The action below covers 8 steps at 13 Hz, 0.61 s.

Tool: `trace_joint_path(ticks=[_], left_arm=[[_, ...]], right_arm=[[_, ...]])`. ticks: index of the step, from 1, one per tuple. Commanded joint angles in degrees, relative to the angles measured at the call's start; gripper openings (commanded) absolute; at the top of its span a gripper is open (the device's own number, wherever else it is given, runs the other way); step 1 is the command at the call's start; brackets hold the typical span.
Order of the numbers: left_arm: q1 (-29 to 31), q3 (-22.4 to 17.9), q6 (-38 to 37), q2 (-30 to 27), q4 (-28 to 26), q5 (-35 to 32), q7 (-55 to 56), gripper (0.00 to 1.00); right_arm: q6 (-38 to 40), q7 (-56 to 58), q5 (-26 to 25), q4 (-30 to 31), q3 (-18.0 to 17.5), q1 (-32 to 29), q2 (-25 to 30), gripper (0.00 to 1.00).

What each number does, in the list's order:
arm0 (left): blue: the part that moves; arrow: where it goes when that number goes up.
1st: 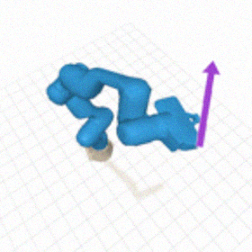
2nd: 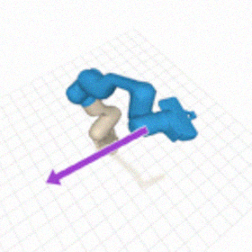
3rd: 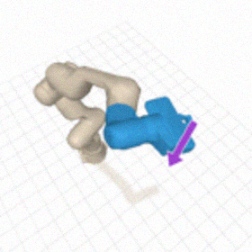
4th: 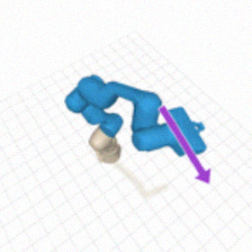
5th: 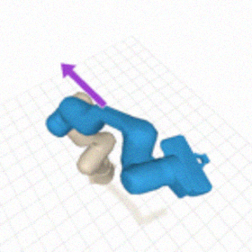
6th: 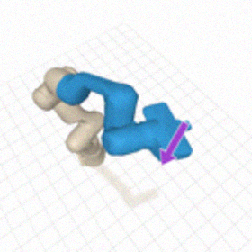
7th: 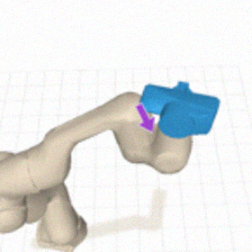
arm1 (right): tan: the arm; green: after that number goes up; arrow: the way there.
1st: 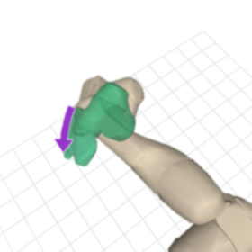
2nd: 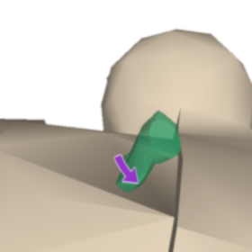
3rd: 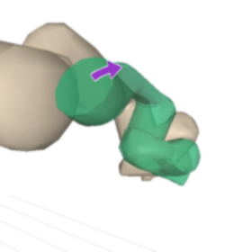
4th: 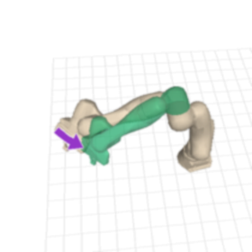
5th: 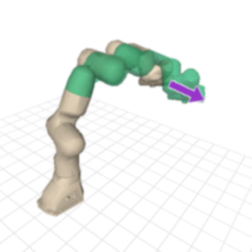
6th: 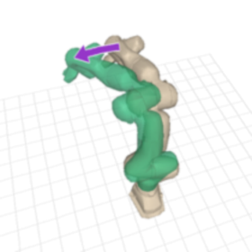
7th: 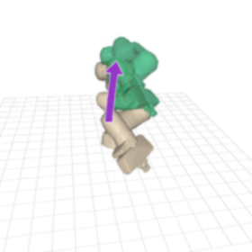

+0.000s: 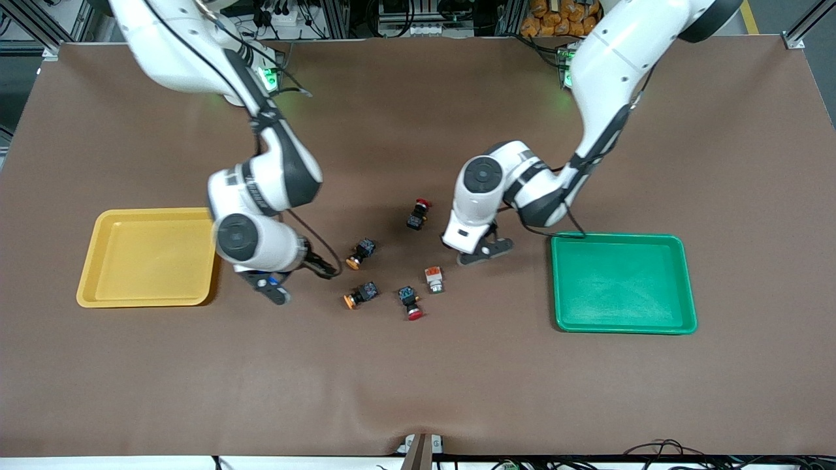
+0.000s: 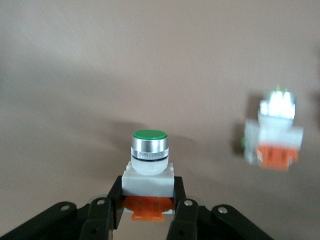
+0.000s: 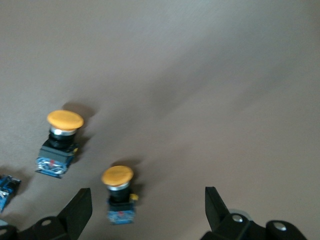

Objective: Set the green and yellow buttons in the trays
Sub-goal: 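Carry the green switch to the green tray while the right gripper lifts a yellow switch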

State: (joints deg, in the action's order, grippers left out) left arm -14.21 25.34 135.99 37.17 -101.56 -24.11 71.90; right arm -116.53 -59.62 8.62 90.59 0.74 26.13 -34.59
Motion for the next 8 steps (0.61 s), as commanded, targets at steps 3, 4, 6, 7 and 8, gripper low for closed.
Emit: trace_joint_path(ticks=[3,4,6,7,8], left_arm=[[8.83,1.03,-8.53,-7.71,-1.62,-1.03,-8.77,0.00],[11.11,1.03,-10.20,-8.77,-2.40,-0.94,-12.10,0.00],[16.56,1.03,-10.65,-10.70,-4.69,-0.77,-19.65,0.00],[18.93,1.03,-10.65,-11.32,-5.65,-0.77,-22.82,0.00],[21.57,1.03,-10.65,-11.76,-6.71,-0.77,-25.98,0.00]], right_arm=[[-4.13,-3.74,0.69,-0.51,0.49,3.74,-4.68,1.00],[-5.27,-5.66,0.69,-0.16,0.49,5.06,-5.30,1.00],[-6.86,-8.31,0.60,0.11,0.49,6.29,-6.27,1.00],[-7.13,-8.40,0.43,0.11,0.58,7.09,-6.88,1.00],[-7.22,-8.40,0.25,0.11,0.58,7.09,-7.33,0.99]])
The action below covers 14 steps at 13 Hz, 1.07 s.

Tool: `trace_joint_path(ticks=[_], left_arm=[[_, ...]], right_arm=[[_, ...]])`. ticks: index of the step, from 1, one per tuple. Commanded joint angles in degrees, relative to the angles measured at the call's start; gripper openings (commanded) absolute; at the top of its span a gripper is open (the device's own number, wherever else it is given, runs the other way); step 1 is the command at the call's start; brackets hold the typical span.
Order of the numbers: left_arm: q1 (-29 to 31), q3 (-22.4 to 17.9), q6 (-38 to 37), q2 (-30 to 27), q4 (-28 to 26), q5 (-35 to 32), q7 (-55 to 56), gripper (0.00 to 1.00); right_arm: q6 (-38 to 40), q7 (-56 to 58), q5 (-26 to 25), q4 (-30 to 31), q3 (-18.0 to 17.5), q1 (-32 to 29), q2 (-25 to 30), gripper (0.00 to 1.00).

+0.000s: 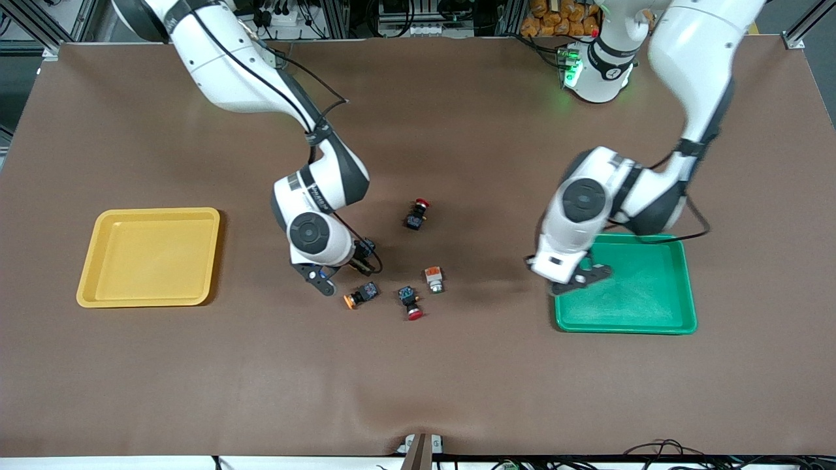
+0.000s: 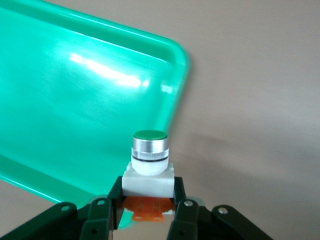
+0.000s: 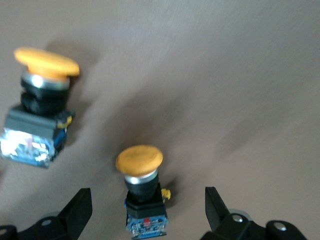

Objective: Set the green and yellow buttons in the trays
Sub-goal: 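Carry the green switch to the green tray while the right gripper lifts a yellow switch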

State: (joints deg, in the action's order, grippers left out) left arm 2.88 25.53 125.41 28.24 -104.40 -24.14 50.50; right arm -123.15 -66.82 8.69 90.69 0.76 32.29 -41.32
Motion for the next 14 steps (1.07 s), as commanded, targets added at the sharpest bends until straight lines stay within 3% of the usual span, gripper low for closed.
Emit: trace_joint_path(ticks=[1,2,5,8,11,14], left_arm=[[7.03,0.84,-0.07,-3.10,-4.66,-0.74,-7.75,0.00],[10.01,0.84,-0.07,-3.10,-5.36,-0.74,-11.44,0.00],[19.33,1.10,0.36,-1.53,-5.55,-0.39,-24.53,0.00],[25.76,1.37,3.78,1.54,-5.29,1.62,-35.00,0.00],[26.48,1.28,5.55,3.31,-4.67,2.69,-37.14,0.00],[26.30,1.37,5.90,4.45,-3.44,2.78,-37.14,0.00]], right_arm=[[-0.60,-1.12,-0.07,0.01,0.56,0.93,-0.86,0.81],[-0.60,-1.03,-0.16,0.01,0.56,0.93,-0.95,0.55],[-0.52,-1.03,-0.16,-0.08,0.56,0.93,-1.04,0.00],[1.15,0.02,-0.16,-0.69,0.82,-0.04,-0.17,0.00],[12.01,8.33,-0.34,-1.83,2.13,-3.36,3.52,0.00],[18.01,17.23,-1.03,-1.22,2.66,-8.11,7.56,0.00]])
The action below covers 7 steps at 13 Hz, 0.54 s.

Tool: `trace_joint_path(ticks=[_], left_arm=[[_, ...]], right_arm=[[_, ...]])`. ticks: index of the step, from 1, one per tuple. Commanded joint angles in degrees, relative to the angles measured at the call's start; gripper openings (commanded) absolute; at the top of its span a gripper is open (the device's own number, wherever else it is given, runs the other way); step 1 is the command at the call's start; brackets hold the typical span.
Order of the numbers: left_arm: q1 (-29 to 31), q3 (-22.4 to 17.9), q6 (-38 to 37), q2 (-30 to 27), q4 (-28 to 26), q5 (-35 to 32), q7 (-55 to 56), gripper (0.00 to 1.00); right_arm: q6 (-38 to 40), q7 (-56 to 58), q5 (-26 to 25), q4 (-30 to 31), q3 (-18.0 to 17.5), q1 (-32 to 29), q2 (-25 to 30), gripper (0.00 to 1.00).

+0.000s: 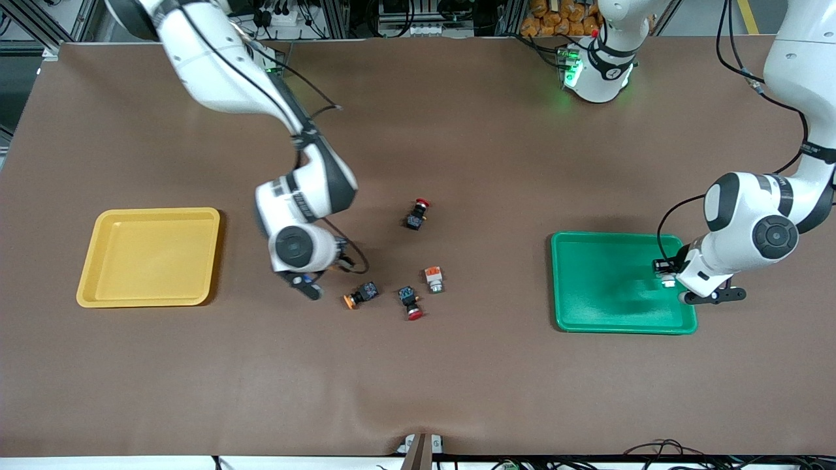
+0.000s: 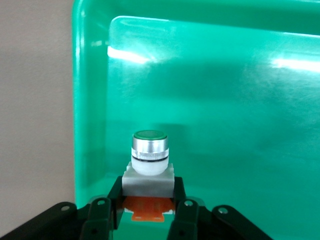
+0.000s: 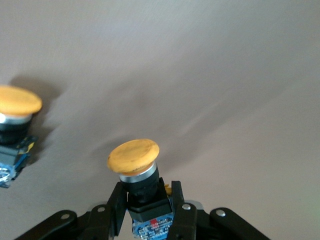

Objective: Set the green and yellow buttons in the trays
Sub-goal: 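Carry the green switch to the green tray while the right gripper lifts a yellow switch, then release the green switch while the right gripper lowers the yellow switch into its tray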

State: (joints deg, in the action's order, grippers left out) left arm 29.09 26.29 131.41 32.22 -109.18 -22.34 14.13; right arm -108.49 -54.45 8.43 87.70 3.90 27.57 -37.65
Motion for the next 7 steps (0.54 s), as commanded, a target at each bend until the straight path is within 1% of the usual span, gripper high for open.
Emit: trace_joint_path(ticks=[1,3,4,5,6,7], left_arm=[[-0.17,0.61,-0.02,0.82,1.60,0.99,-0.77,0.00],[-0.52,0.61,-0.02,1.17,1.87,0.99,-0.77,0.00],[-0.70,0.69,-0.02,1.17,2.04,0.99,-0.77,0.09],[-0.79,0.95,-0.02,1.26,2.22,0.99,-0.77,0.35],[-0.70,1.57,-0.10,1.26,2.22,0.99,-0.68,0.64],[-0.70,1.66,-0.02,1.26,2.22,0.99,-0.59,1.00]], right_arm=[[4.33,7.23,-2.00,2.29,-0.47,-4.62,4.86,0.00],[4.34,12.32,-4.73,4.31,-0.47,-7.33,6.62,0.00],[4.34,15.48,-5.17,5.28,-0.47,-9.27,7.15,0.00],[4.34,19.95,-5.52,6.33,-0.47,-11.55,7.68,0.00],[4.34,24.87,-5.53,7.21,-0.47,-14.44,8.03,0.00],[4.34,29.79,-5.61,8.00,-0.47,-17.17,8.03,0.00]])
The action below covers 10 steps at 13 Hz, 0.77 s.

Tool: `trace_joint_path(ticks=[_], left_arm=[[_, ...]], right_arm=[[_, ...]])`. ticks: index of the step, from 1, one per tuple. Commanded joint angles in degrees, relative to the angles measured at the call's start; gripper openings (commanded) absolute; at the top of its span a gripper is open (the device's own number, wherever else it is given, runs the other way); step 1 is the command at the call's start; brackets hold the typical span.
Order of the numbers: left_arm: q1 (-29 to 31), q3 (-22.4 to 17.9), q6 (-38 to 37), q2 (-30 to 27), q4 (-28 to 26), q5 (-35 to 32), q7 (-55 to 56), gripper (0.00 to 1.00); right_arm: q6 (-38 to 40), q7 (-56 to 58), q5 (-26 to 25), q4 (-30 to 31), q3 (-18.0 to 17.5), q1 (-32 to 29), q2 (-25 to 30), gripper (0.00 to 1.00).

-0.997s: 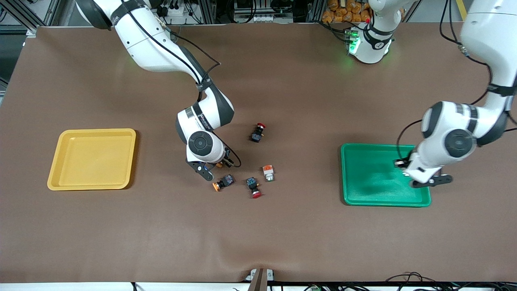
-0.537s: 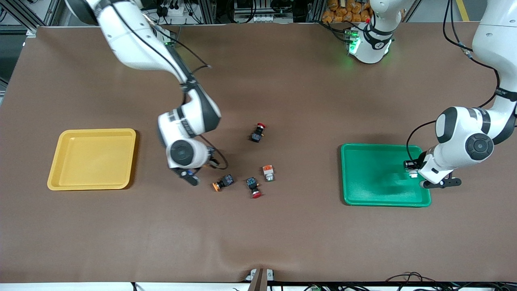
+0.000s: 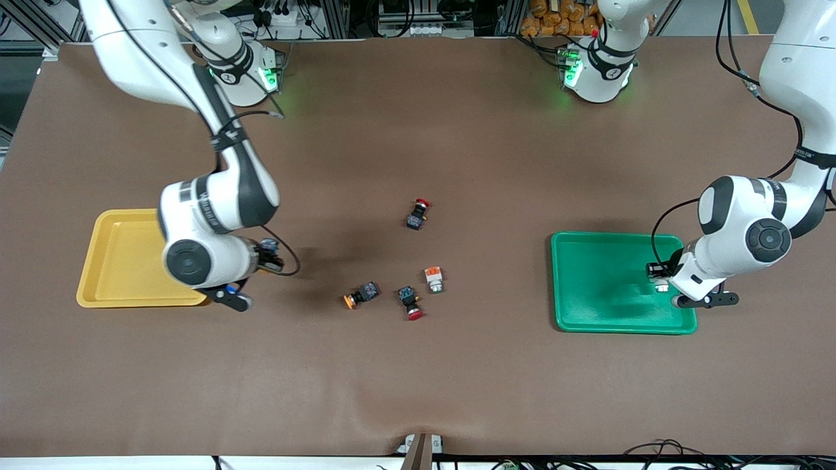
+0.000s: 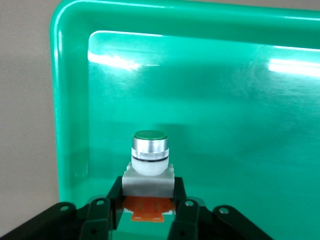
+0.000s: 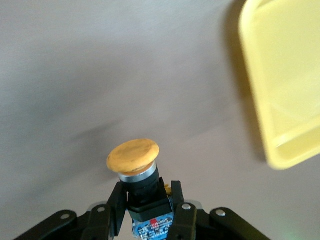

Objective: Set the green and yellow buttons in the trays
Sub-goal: 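Release the green switch while the right gripper lowers the yellow switch into its tray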

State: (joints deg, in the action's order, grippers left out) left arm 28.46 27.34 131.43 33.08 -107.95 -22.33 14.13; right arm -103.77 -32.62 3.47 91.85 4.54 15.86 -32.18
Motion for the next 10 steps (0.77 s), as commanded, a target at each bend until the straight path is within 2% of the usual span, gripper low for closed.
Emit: trace_joint_path(ticks=[1,4,6,7,10], left_arm=[[-0.07,1.13,-0.12,0.32,0.98,0.98,-0.68,1.00],[0.02,2.45,-0.38,-0.29,0.98,1.06,0.11,1.00],[0.37,4.99,-0.82,-0.73,0.98,2.02,0.81,1.00],[0.28,5.88,-1.43,-1.43,1.07,3.25,2.47,1.00],[-0.33,10.70,-4.41,-1.44,2.74,4.14,11.59,1.00]], right_arm=[[-0.55,13.92,-1.09,4.82,-1.12,-8.88,2.56,0.00],[-0.38,26.87,-1.44,5.88,-1.03,-16.45,2.56,0.00],[-0.64,33.72,-2.58,6.76,-1.03,-20.50,2.47,0.00],[-0.82,37.41,-4.33,6.76,-1.11,-22.34,2.30,0.00],[-2.39,43.15,-5.13,6.94,-1.12,-26.31,1.42,0.00]])
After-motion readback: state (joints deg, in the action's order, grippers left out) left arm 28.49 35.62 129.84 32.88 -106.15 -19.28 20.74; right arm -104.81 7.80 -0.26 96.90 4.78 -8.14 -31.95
